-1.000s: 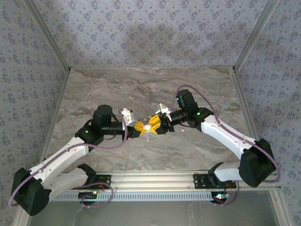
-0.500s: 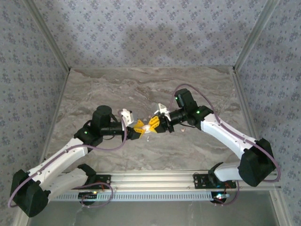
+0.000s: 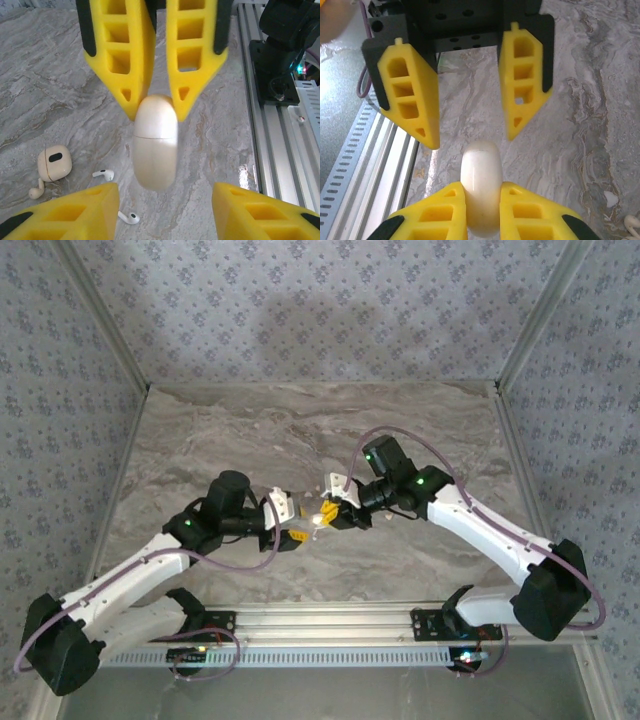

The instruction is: Insert the wireless bluetooth earbuds into the charging case

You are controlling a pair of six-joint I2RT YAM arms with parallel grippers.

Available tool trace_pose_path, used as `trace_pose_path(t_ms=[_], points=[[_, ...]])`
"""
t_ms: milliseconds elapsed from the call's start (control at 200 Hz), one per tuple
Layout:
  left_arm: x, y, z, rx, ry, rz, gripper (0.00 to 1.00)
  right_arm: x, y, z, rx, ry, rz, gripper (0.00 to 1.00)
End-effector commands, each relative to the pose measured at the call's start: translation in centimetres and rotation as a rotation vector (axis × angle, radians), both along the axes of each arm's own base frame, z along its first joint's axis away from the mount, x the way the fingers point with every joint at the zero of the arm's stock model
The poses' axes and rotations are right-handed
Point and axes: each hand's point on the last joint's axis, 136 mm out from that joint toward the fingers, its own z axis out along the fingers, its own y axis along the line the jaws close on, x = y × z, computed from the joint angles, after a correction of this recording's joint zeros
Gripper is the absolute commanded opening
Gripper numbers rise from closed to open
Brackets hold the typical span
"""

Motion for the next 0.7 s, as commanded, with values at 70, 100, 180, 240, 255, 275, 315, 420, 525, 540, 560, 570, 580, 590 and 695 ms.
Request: trace_pose_path(t_ms=[70,100,180,240,255,275,315,420,525,540,560,570,580,590,695], points=[[-0.1,-0.7,1.0,-0.002,-0.026,-0.042,0.52,-0.8,0.6,1.2,-0.003,-0.044,0.037,0.18],[-0.1,-0.7,1.0,0.000,-0.025,-0.041,0.52,-0.9,0.8,1.3,-0.003,-0.045,0.043,0.18],[-0.2,-0.8,0.9,-0.001,-0.020,-0.047,0.51,-1.1,1.0,1.3,-0.002,-0.043,0.058,0.18],[-0.3,-0.8,0.9,-0.004,-0.017,-0.051,0.51,-1.3,1.2,1.4,0.000,-0.044,0.068,0.18],[-0.3,-0.8,1.0,-0.006,-0.016,-0.052,0.51,-1.3,1.3,1.3,-0.001,-0.044,0.070,0.18],[-0.3,-0.8,1.0,-0.008,-0.016,-0.053,0.51,-1.3,1.3,1.3,-0.001,-0.043,0.070,0.18],[-0.4,-0.8,1.1,-0.011,-0.014,-0.057,0.50,-1.5,1.4,1.3,-0.001,-0.041,0.076,0.18],[-0.6,-1.0,1.3,-0.020,-0.008,-0.071,0.48,-1.4,1.6,1.2,-0.001,-0.040,0.080,0.18],[-0.8,-1.0,1.5,-0.025,-0.010,-0.075,0.45,-1.4,1.7,1.1,-0.005,-0.035,0.082,0.18],[-0.8,-1.0,1.4,-0.025,-0.008,-0.076,0.44,-1.4,1.7,1.1,-0.004,-0.036,0.083,0.18],[-0.8,-1.0,1.5,-0.027,-0.009,-0.077,0.43,-1.4,1.7,1.1,-0.003,-0.035,0.083,0.18],[-0.8,-1.0,1.5,-0.027,-0.009,-0.077,0.42,-1.4,1.7,1.1,-0.004,-0.034,0.084,0.18],[-0.8,-1.0,1.5,-0.027,-0.009,-0.076,0.41,-1.5,1.7,1.1,-0.004,-0.034,0.085,0.18],[-0.8,-1.0,1.4,-0.027,-0.009,-0.078,0.41,-1.4,1.7,1.2,-0.002,-0.036,0.084,0.18],[-0.8,-1.0,1.4,-0.027,-0.009,-0.078,0.32,-1.5,1.8,1.2,0.004,-0.038,0.091,0.18]])
